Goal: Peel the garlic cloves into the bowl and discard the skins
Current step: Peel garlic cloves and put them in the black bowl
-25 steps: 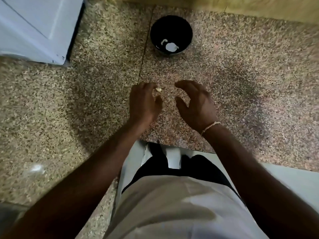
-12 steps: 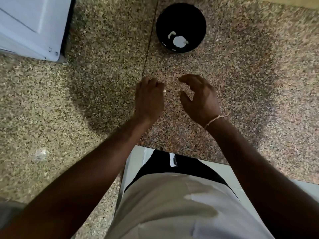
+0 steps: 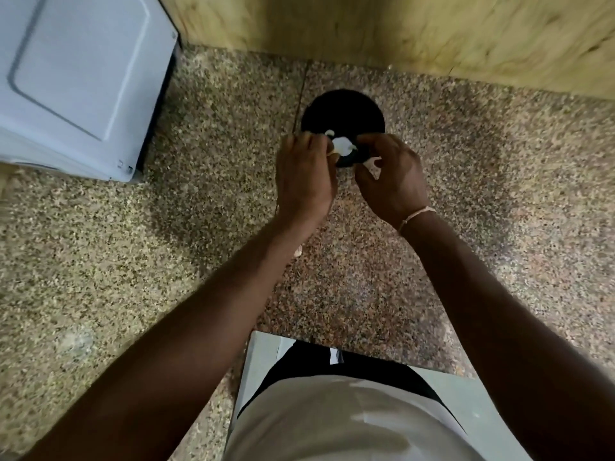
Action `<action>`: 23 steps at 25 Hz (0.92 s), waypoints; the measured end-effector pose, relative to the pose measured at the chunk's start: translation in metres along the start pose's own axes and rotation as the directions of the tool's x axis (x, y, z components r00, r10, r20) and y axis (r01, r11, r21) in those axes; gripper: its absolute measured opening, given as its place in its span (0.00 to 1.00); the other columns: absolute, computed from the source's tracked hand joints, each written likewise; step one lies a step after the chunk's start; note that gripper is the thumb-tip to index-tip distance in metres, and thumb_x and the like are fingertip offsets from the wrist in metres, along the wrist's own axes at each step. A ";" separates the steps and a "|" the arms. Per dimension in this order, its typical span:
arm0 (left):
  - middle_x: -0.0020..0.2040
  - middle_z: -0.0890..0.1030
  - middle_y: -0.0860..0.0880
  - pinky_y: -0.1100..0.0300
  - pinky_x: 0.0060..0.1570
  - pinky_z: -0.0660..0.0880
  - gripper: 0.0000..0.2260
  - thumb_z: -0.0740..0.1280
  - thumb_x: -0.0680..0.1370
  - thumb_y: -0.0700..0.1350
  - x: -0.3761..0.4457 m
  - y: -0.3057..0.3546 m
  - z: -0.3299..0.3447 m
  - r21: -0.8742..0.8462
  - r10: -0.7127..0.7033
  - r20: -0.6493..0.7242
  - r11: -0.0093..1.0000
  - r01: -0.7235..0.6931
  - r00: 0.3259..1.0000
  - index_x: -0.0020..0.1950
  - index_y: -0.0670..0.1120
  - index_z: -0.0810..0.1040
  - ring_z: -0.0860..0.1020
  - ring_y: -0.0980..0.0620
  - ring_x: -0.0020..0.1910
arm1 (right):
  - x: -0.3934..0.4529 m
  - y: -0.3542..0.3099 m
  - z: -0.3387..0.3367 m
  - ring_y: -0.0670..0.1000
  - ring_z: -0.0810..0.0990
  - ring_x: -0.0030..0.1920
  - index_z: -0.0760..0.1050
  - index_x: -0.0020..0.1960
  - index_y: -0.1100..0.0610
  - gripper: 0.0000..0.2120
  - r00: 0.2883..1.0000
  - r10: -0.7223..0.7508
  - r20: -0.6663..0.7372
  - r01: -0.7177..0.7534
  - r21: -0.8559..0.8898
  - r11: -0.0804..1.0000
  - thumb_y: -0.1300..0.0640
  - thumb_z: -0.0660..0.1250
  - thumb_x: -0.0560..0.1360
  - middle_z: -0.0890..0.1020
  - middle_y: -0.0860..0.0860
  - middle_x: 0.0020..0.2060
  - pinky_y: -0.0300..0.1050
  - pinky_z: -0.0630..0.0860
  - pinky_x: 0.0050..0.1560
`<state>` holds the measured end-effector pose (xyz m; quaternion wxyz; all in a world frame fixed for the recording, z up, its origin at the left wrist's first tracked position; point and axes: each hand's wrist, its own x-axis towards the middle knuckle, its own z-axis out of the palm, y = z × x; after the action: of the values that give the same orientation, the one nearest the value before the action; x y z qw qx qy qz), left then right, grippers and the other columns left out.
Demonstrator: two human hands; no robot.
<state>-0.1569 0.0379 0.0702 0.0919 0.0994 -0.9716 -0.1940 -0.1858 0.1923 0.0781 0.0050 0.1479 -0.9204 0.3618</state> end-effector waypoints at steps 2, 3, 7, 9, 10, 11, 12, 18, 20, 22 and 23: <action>0.58 0.82 0.48 0.51 0.59 0.71 0.08 0.67 0.83 0.47 0.019 0.003 0.003 0.019 0.008 0.036 1.000 -0.008 0.999 0.60 0.47 0.81 0.74 0.45 0.61 | 0.015 -0.002 0.000 0.55 0.82 0.57 0.78 0.66 0.57 0.19 1.000 0.009 0.023 -0.008 -0.042 0.999 0.59 0.70 0.76 0.82 0.54 0.60 0.53 0.79 0.57; 0.58 0.82 0.49 0.52 0.60 0.71 0.08 0.68 0.83 0.48 0.025 0.003 0.005 0.023 0.009 0.059 1.000 -0.010 0.998 0.60 0.48 0.82 0.74 0.46 0.61 | 0.020 -0.003 0.000 0.55 0.82 0.57 0.78 0.67 0.56 0.19 1.000 0.014 0.028 -0.012 -0.056 0.998 0.58 0.70 0.76 0.82 0.54 0.60 0.53 0.79 0.57; 0.59 0.82 0.51 0.52 0.62 0.72 0.11 0.69 0.82 0.49 0.014 -0.008 0.002 -0.039 0.017 0.075 0.999 -0.014 0.997 0.63 0.49 0.82 0.74 0.47 0.62 | 0.016 -0.005 0.006 0.56 0.82 0.56 0.79 0.66 0.57 0.18 1.000 -0.003 0.019 0.004 -0.039 0.999 0.58 0.69 0.76 0.82 0.55 0.59 0.54 0.80 0.56; 0.59 0.82 0.50 0.53 0.60 0.73 0.10 0.68 0.83 0.48 -0.012 -0.020 -0.002 -0.138 0.000 0.062 0.990 0.009 0.998 0.62 0.48 0.81 0.73 0.47 0.61 | 0.000 -0.006 0.013 0.56 0.82 0.56 0.78 0.65 0.58 0.18 1.000 -0.012 0.026 0.012 -0.022 1.000 0.58 0.70 0.76 0.82 0.56 0.59 0.55 0.80 0.55; 0.58 0.82 0.50 0.54 0.57 0.72 0.09 0.69 0.83 0.47 -0.029 -0.028 -0.004 -0.183 -0.012 0.060 0.983 0.023 0.998 0.62 0.47 0.81 0.73 0.48 0.61 | -0.012 -0.006 0.019 0.56 0.82 0.56 0.78 0.65 0.58 0.18 0.999 -0.020 0.036 0.021 -0.021 1.000 0.57 0.70 0.76 0.82 0.56 0.58 0.55 0.81 0.55; 0.58 0.82 0.50 0.56 0.55 0.72 0.09 0.69 0.82 0.47 -0.048 -0.037 -0.007 -0.213 -0.026 0.067 0.976 0.040 0.997 0.62 0.46 0.81 0.73 0.49 0.60 | -0.027 -0.008 0.025 0.56 0.82 0.55 0.78 0.64 0.58 0.18 0.998 -0.032 0.053 0.033 -0.017 0.999 0.57 0.69 0.76 0.82 0.55 0.58 0.53 0.80 0.53; 0.57 0.82 0.50 0.56 0.54 0.73 0.10 0.70 0.82 0.47 -0.066 -0.046 -0.009 -0.231 -0.048 0.080 0.971 0.065 0.996 0.62 0.46 0.81 0.74 0.49 0.59 | -0.041 -0.009 0.033 0.55 0.82 0.54 0.78 0.65 0.57 0.17 0.996 -0.042 0.083 0.043 -0.005 0.999 0.56 0.70 0.76 0.82 0.55 0.57 0.51 0.80 0.52; 0.56 0.84 0.44 0.58 0.53 0.74 0.12 0.72 0.79 0.41 -0.136 -0.097 -0.005 -0.256 -0.268 0.250 0.909 0.330 0.930 0.62 0.44 0.82 0.81 0.44 0.55 | -0.105 -0.019 0.079 0.57 0.82 0.58 0.77 0.68 0.58 0.20 0.929 -0.003 0.371 -0.012 0.038 0.999 0.57 0.70 0.77 0.81 0.56 0.62 0.52 0.80 0.57; 0.54 0.86 0.45 0.63 0.48 0.70 0.10 0.71 0.80 0.41 -0.146 -0.104 0.001 -0.258 -0.339 0.298 0.872 0.417 0.892 0.61 0.45 0.83 0.83 0.45 0.53 | -0.110 -0.023 0.089 0.60 0.82 0.57 0.78 0.67 0.60 0.19 0.923 -0.020 0.385 0.011 0.026 1.000 0.60 0.69 0.76 0.81 0.59 0.59 0.52 0.79 0.57; 0.53 0.87 0.47 0.66 0.44 0.68 0.08 0.72 0.80 0.42 -0.150 -0.104 0.008 -0.266 -0.372 0.326 0.846 0.462 0.869 0.59 0.46 0.84 0.83 0.48 0.51 | -0.109 -0.024 0.095 0.62 0.81 0.55 0.79 0.66 0.59 0.19 0.924 -0.026 0.382 0.029 -0.002 1.000 0.61 0.68 0.75 0.81 0.59 0.57 0.53 0.79 0.54; 0.52 0.87 0.47 0.66 0.43 0.69 0.08 0.72 0.80 0.42 -0.150 -0.102 0.010 -0.276 -0.380 0.338 0.835 0.476 0.861 0.59 0.47 0.85 0.84 0.49 0.49 | -0.109 -0.024 0.098 0.62 0.81 0.53 0.80 0.65 0.59 0.18 0.925 -0.031 0.380 0.039 -0.013 0.999 0.61 0.68 0.76 0.81 0.59 0.56 0.53 0.80 0.53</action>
<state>0.0018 -0.0160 -0.0003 -0.0708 0.2708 -0.8769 -0.3908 -0.0657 0.1394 0.0097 -0.1651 0.2312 -0.9050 0.3167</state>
